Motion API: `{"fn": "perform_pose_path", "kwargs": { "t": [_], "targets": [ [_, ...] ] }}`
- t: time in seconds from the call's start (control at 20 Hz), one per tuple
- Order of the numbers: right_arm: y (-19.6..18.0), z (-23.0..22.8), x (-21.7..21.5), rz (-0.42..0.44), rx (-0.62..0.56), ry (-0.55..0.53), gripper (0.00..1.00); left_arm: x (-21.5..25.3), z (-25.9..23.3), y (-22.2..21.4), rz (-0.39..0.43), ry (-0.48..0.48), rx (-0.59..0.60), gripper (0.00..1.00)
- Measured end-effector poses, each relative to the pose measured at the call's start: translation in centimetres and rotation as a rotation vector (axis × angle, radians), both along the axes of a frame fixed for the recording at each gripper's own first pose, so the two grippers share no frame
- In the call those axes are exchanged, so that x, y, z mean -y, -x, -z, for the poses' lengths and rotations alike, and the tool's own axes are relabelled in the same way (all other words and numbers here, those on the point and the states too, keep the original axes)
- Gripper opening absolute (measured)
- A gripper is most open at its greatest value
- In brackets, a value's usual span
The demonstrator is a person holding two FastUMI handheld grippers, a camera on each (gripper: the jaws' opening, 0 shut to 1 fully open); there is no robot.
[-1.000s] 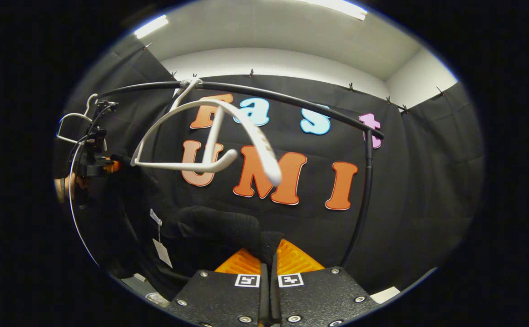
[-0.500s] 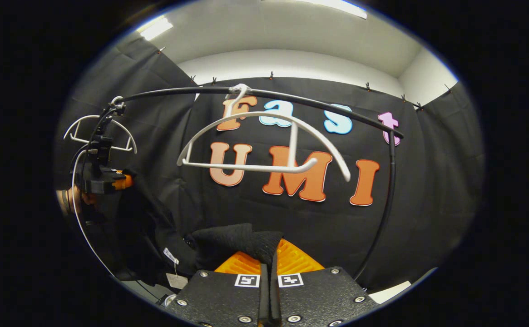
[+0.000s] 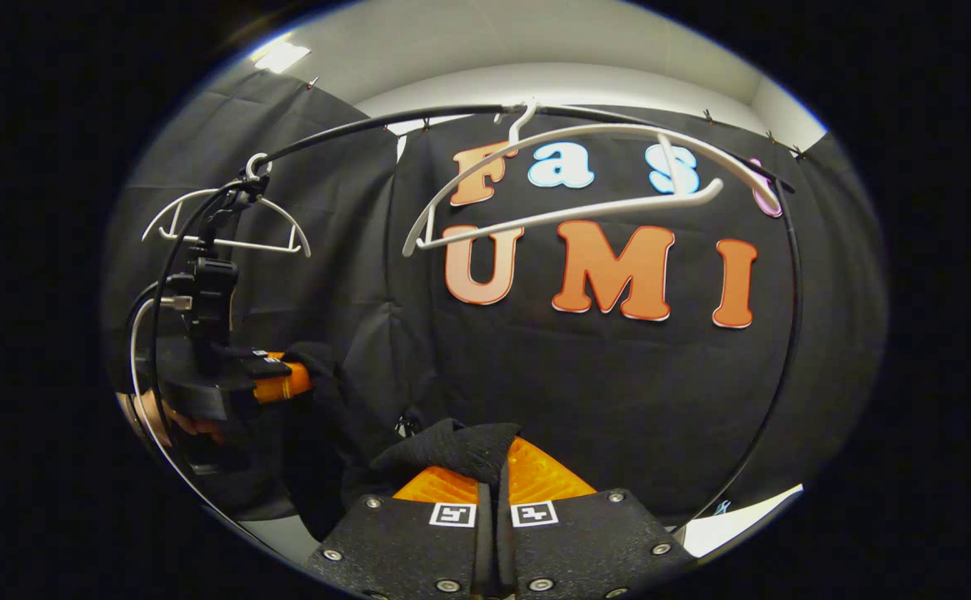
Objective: Grasp the clothes on the hanger with both hands and then place them into the laundry hamper below.
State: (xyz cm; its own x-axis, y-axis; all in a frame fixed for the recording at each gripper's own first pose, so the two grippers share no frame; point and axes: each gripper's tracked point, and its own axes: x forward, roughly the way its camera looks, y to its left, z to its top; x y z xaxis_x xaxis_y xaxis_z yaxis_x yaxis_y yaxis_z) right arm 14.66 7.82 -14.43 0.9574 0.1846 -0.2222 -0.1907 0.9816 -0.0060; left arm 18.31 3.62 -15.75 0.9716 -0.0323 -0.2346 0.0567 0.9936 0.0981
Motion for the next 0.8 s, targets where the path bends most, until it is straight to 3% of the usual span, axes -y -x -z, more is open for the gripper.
{"fn": "perform_pose_path", "kwargs": {
  "t": [0.45, 0.8],
  "targets": [
    [1.0, 11.9, -2.0, -0.039, -0.214, 0.011, 0.01, 2.4, 12.3, 2.6, 0.005, 0.007, -0.238, 0.08],
    [3.8, 22.5, -2.2, -0.028, -0.417, 0.029, 0.02, 2.1, 24.0, 7.4, -0.033, 0.012, -0.542, 0.08]
  ]
}}
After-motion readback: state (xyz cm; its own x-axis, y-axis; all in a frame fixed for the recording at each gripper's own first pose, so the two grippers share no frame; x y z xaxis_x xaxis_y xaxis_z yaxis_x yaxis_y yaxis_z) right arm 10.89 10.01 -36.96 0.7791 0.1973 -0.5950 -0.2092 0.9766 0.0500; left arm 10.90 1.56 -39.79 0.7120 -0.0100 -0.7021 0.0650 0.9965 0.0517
